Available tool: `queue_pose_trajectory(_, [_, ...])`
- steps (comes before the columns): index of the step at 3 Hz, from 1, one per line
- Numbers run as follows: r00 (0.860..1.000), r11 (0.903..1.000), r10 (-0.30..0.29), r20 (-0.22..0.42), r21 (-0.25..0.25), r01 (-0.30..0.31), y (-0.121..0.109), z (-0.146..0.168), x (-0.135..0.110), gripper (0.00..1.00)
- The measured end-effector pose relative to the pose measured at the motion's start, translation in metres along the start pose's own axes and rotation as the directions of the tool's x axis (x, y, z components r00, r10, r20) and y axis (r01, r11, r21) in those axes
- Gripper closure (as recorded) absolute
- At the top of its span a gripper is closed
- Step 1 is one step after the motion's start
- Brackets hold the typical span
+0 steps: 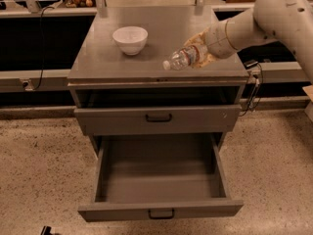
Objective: Pick water bottle from middle drawer and place on counter
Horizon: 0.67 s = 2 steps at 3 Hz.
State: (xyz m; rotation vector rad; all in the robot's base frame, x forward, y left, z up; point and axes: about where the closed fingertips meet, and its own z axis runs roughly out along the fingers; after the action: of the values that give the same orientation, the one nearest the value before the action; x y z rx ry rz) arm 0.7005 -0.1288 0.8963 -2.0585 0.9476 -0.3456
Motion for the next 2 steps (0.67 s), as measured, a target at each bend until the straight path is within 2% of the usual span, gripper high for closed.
queue_pose_trajectory(1, [0.999,0.9986,0.007,-0.034,-0.052,-0.009,0.007,0.020,0.013,0.59])
queue_pose_trajectory(2, [0.999,0.9929,0.033,0.031,-0.115,-0.029,0.020,0.060,0.011,0.35])
